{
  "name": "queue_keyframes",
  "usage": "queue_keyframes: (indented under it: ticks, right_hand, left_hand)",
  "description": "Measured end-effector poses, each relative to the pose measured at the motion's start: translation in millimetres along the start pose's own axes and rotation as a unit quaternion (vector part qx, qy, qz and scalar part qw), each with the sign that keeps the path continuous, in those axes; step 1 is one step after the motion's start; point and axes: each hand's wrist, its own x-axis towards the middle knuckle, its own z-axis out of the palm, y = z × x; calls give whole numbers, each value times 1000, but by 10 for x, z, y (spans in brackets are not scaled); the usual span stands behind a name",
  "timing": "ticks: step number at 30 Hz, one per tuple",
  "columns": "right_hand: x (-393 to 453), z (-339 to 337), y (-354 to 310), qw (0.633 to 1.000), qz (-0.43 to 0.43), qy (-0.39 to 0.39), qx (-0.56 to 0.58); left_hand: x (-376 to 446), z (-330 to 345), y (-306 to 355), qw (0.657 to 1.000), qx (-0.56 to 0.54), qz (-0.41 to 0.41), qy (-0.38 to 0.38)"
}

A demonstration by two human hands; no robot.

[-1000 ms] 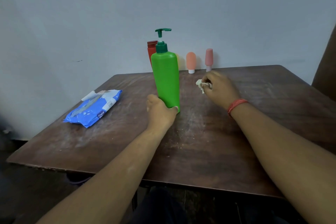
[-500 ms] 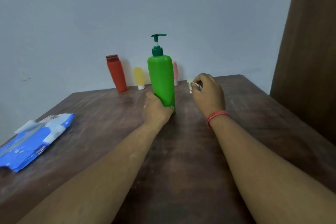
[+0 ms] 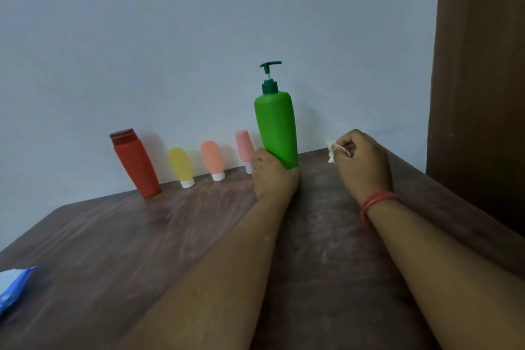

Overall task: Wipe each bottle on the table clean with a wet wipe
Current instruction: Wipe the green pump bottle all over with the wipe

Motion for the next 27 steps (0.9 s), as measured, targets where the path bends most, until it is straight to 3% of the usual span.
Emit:
queue_keyframes:
  ticks: [27]
  right_hand:
    - [90, 30, 121, 999, 28, 27, 29]
  left_hand:
    - [570, 568, 201, 999, 3, -38, 36]
